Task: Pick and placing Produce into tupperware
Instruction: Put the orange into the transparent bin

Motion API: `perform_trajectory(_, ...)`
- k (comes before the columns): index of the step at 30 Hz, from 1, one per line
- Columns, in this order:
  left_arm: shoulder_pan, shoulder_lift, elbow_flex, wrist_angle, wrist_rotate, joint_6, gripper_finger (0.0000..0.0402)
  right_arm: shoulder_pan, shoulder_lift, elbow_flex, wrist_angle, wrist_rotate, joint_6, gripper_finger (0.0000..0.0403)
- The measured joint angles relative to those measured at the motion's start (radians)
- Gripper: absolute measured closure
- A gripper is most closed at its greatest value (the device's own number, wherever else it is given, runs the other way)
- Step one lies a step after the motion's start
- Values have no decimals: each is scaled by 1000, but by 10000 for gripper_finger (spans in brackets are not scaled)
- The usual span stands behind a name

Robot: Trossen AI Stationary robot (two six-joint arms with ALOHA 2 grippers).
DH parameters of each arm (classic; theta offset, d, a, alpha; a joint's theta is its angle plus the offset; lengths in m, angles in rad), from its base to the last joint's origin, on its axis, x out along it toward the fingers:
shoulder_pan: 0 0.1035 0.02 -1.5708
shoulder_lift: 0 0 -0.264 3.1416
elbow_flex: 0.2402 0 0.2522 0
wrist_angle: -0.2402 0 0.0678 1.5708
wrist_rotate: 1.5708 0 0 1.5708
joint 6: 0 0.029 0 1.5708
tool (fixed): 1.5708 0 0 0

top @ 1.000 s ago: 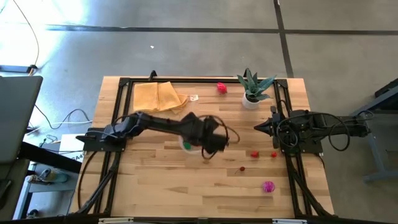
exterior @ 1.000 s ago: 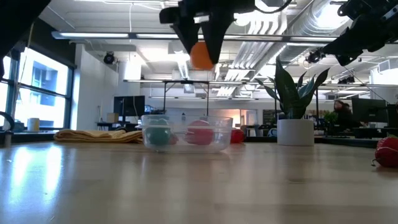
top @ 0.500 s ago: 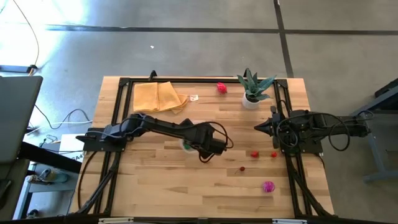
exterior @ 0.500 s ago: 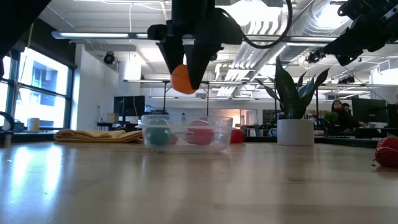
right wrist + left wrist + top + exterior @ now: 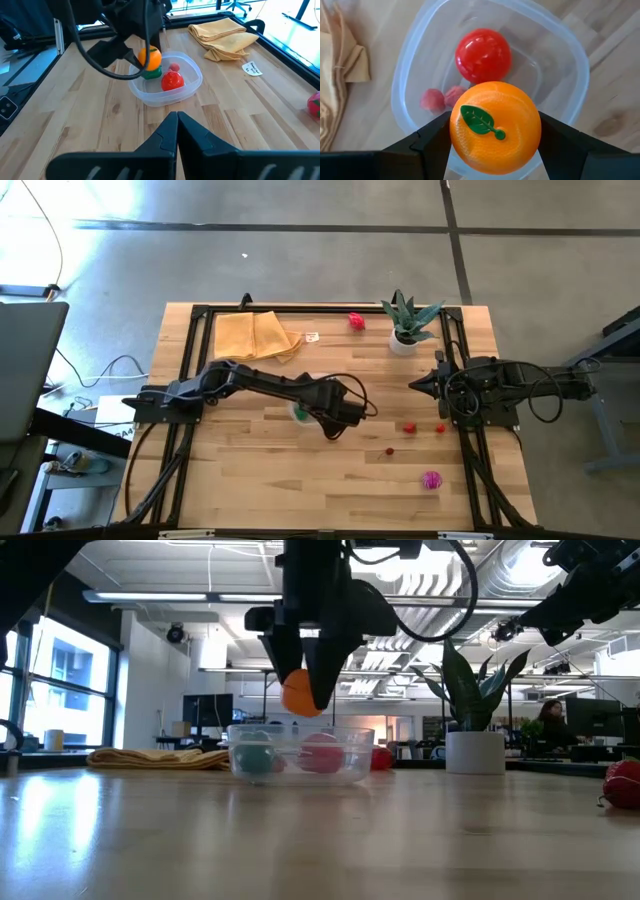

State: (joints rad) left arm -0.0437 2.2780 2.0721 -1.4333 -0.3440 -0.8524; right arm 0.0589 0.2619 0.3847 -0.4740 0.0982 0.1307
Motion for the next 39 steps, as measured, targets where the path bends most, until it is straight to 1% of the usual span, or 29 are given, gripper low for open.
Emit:
perform_trajectory(5, 1, 0, -4, 2, -11, 11, 161, 0, 0, 0, 0, 0, 0, 402)
perform_trajectory(11, 3, 0, -85, 93, 19, 12, 161, 0, 0, 0, 0, 0, 0, 402)
perform_trajectory(27, 25, 0, -168, 187, 47, 26, 160, 0, 0, 0, 0, 0, 0, 402)
perform_trajectory(35, 28, -1, -171, 188, 43, 36, 160, 0, 0, 0, 0, 0, 0, 402)
perform_trajectory(39, 38, -1, -171, 186, 61, 61, 147, 0, 0, 0, 0, 0, 0, 402)
